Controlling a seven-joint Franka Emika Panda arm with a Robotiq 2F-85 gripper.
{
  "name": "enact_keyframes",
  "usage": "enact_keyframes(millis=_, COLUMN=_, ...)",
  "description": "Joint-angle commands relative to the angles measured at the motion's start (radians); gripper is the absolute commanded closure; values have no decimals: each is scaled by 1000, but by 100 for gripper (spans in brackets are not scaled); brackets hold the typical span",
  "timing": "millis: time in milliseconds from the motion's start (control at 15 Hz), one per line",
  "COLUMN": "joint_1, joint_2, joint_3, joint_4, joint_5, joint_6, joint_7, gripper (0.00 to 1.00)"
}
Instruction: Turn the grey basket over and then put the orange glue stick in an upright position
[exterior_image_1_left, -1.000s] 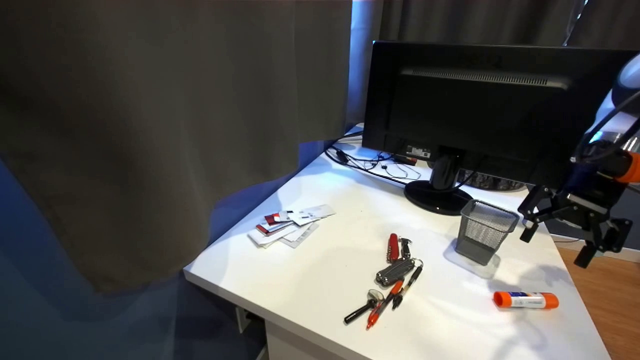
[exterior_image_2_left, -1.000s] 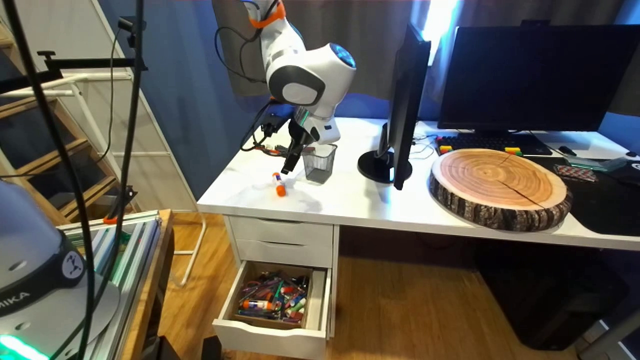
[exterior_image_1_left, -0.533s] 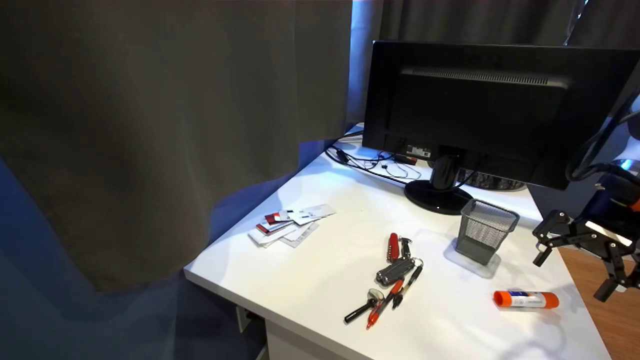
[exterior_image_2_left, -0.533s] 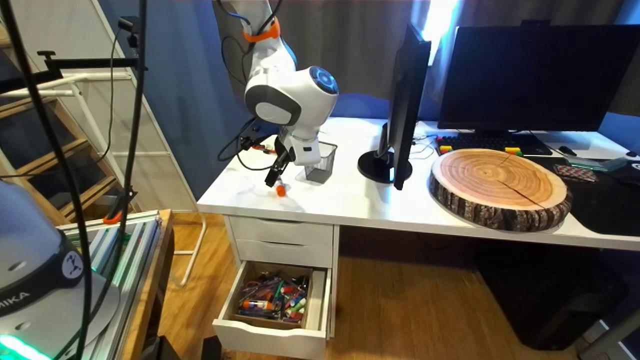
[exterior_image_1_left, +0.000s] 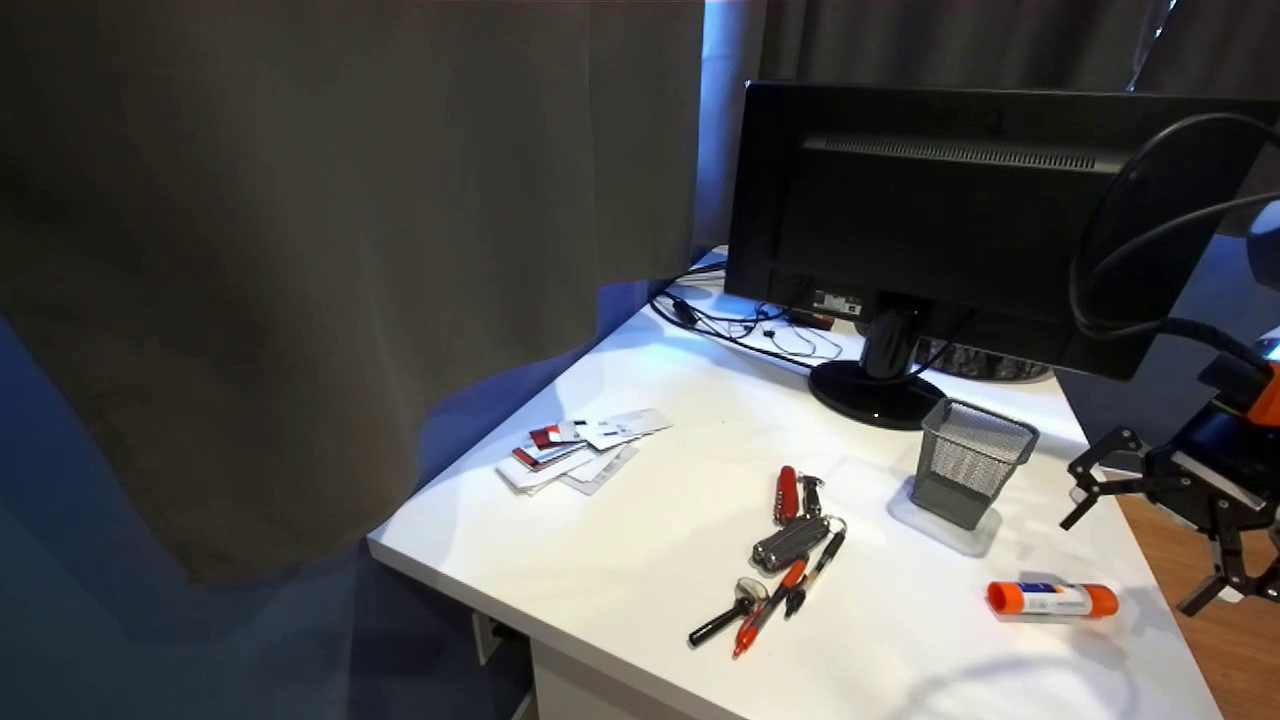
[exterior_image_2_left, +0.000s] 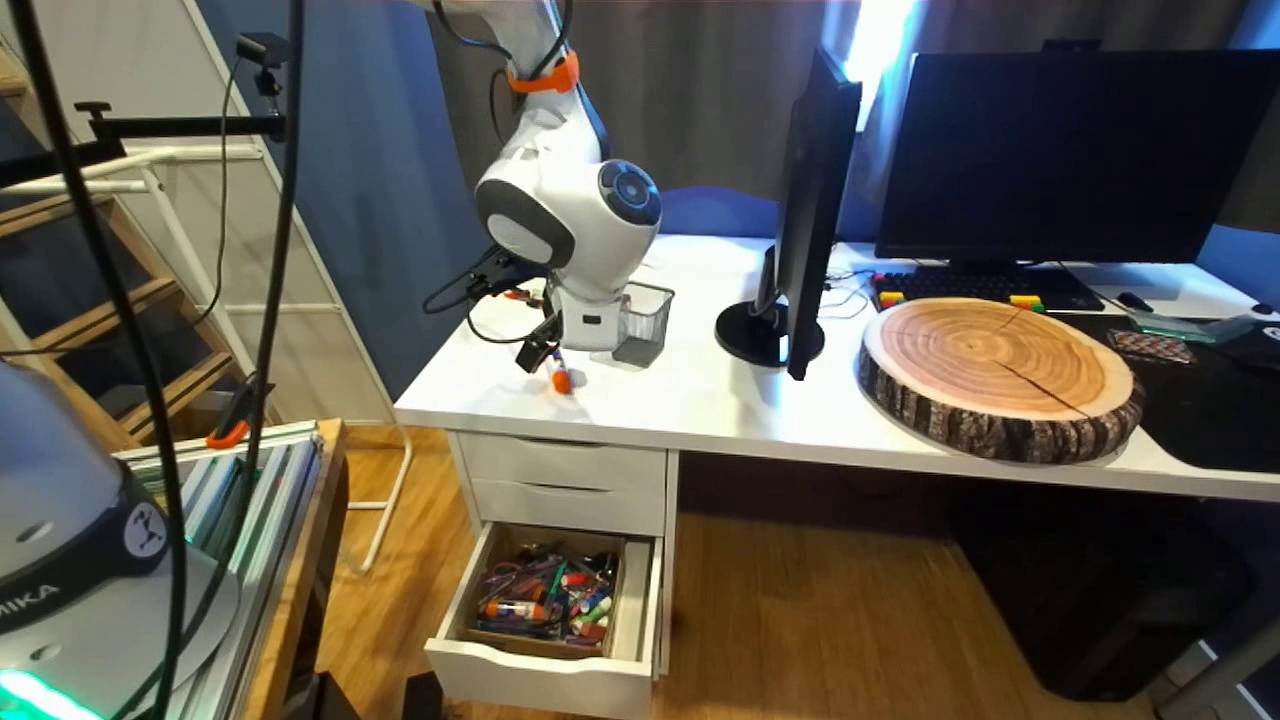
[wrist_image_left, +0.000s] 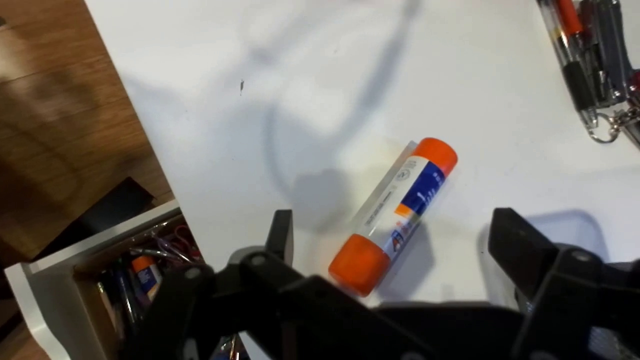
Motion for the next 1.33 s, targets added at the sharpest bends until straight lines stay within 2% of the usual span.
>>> enact_keyframes(millis=0, joint_1=-3, joint_2=25, joint_3=5, joint_4=6, joint_5=129, joint_6=9, joint_7=-48, gripper=0)
enact_keyframes(millis=733, joint_1=10, joint_2=106, joint_3=-11, joint_4=48, joint_5=391, joint_6=-16, joint_7=-192, gripper=0)
enact_keyframes(millis=800, joint_1=12, joint_2=111, joint_3=-13, joint_4=52, joint_5=411, joint_6=-18, joint_7=-205, gripper=3)
enact_keyframes(millis=933, joint_1=18, joint_2=124, joint_3=-19, joint_4=62, joint_5=434, joint_6=-26, joint_7=-222, gripper=28)
enact_keyframes(millis=1000, joint_1=20, joint_2=128, joint_3=-22, joint_4=66, joint_5=440, joint_6=-30, joint_7=-227, gripper=32)
enact_keyframes(millis=1267, joint_1=24, joint_2=147, joint_3=-30, joint_4=79, joint_5=448, joint_6=-42, joint_7=-228, gripper=60)
